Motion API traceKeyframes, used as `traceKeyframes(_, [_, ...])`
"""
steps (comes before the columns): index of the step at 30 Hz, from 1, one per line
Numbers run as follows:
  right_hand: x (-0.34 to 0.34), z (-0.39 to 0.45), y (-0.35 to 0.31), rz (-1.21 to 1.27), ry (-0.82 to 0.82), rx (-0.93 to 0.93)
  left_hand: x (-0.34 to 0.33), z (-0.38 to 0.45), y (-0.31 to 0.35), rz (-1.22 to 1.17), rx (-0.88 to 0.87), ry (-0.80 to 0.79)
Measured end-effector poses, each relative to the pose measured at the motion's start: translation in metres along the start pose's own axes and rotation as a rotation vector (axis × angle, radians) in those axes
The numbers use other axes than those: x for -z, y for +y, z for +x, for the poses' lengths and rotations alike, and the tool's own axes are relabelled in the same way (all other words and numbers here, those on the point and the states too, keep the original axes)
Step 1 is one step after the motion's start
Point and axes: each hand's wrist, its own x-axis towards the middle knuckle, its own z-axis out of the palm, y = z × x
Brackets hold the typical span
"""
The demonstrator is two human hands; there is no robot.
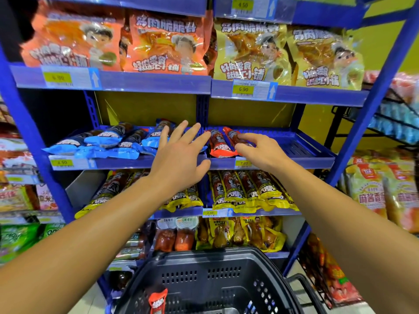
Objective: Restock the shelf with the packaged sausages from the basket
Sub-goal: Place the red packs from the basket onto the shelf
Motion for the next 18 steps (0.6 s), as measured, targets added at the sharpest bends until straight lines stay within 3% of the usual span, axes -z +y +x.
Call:
traceKeyframes(3, [0.002, -0.005, 0.007, -0.219, -0.103, 0.114, 0.001, -0.003, 0.002, -0.008, -0.002, -0.012])
traceKeyframes(6, [0.002, -0.003, 0.017, -0.379, -0.062, 0.222, 0.002, -0.004, 0.005, -0.022, -0.009, -0.019])
traceKeyframes(18, [0.004, -0.018, 0.008, -0.460, 0.022, 0.205, 0.008, -0.014, 0.013, -0.033, -0.009, -0.044])
